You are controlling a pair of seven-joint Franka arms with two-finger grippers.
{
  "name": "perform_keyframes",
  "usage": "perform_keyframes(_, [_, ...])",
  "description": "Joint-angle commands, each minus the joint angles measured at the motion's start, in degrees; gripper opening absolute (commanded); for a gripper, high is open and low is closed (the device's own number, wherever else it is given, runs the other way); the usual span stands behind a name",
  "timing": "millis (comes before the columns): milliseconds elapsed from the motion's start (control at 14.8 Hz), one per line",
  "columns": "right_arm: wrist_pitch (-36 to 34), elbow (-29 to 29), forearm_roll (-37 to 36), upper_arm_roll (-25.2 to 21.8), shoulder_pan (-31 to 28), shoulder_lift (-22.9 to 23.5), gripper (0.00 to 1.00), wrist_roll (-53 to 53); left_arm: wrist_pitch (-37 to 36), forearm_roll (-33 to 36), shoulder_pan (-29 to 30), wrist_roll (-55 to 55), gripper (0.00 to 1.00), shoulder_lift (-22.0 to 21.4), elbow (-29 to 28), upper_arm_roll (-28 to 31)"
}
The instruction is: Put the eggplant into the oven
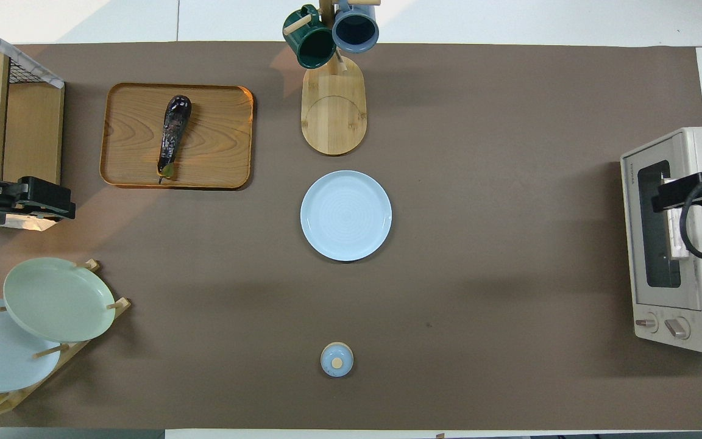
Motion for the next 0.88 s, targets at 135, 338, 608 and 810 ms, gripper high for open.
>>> perform_keyframes(135, [0.24, -0.67, 0.04, 0.3, -0.59, -0.82, 1.0, 0.67, 0.35, -0.5, -0.5, -0.2, 1.0, -0.72, -0.82, 0.4])
perform_keyframes(338, [-0.19, -0.85, 0.05, 0.3, 0.11, -0.91, 1.0, 0.66, -0.18, -0.5, -0.5, -0.37, 1.0, -0.81, -0.91, 0.4])
perform_keyframes(608, [5.47, -4.34, -0.04, 0.3, -0.59, -2.13, 0.63, -0.3, 0.69, -0.5, -0.33, -1.25, 1.0, -0.81, -1.0, 0.48])
perform_keyframes(810, [10.52, -6.38, -0.92, 0.12, -0.59, -2.49, 0.0, -8.55, 6.12, -0.59, -0.5, -2.39, 1.0, -0.54, -3.1, 0.31])
